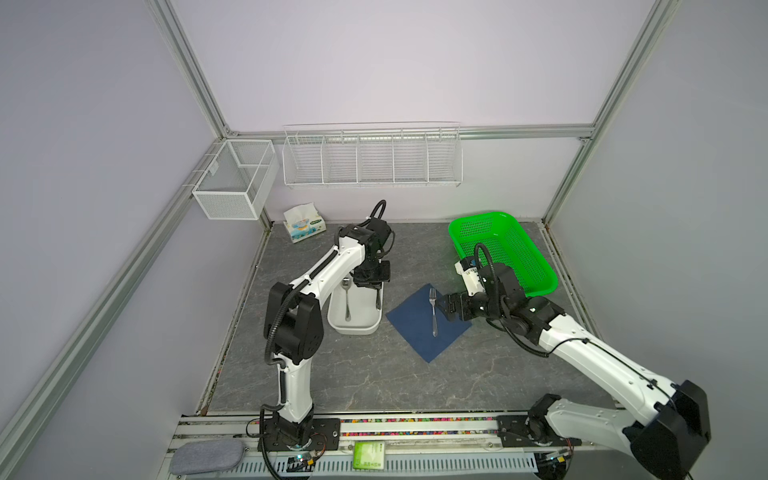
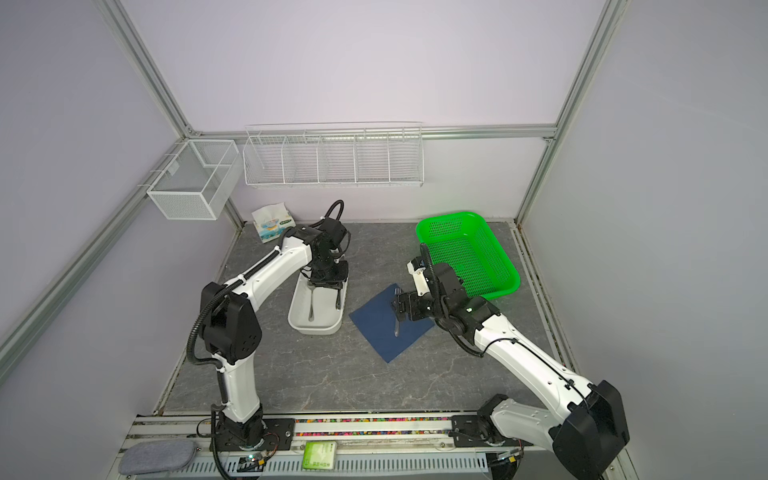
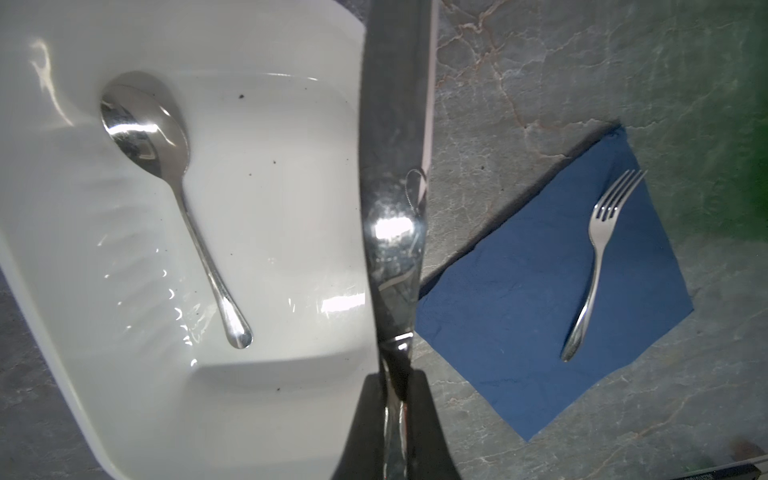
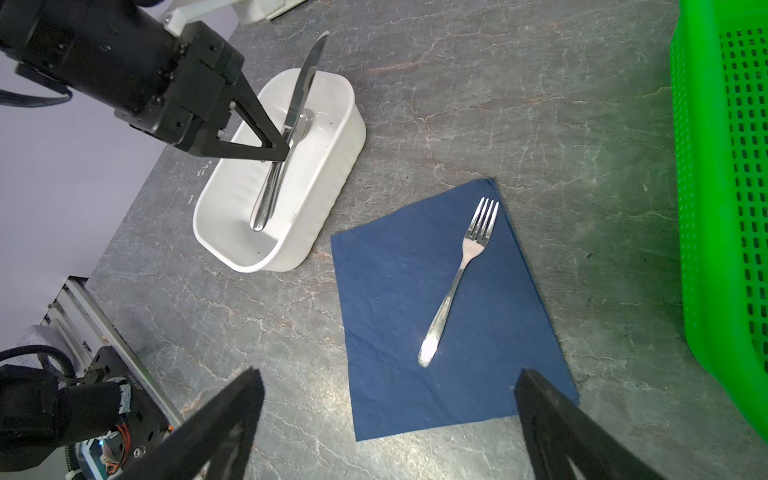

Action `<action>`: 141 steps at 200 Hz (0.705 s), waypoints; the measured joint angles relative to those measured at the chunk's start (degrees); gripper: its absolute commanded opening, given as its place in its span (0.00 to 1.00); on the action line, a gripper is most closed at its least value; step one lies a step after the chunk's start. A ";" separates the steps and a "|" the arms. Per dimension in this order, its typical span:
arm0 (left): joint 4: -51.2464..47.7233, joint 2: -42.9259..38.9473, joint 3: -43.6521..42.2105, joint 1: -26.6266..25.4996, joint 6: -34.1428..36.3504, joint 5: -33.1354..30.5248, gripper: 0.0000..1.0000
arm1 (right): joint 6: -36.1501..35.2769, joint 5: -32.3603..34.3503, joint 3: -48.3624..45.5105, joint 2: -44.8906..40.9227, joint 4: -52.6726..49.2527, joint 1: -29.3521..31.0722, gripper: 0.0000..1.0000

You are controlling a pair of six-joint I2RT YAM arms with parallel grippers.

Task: Place the utensils on the paper napkin and roll it up
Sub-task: 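Lift the knife out of the white tray with the left gripper, then carry the knife over the blue napkin beside the fork with the left gripper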

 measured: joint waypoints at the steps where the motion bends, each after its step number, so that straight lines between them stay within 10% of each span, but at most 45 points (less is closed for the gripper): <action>1: 0.00 0.00 0.07 -0.07 0.00 0.00 0.04 | 0.00 -0.02 0.00 0.00 0.00 0.00 0.98; 141: 1.75 9.90 6.60 -8.48 -3.21 4.37 0.04 | -0.02 2.51 -1.90 -3.21 -0.02 0.00 0.97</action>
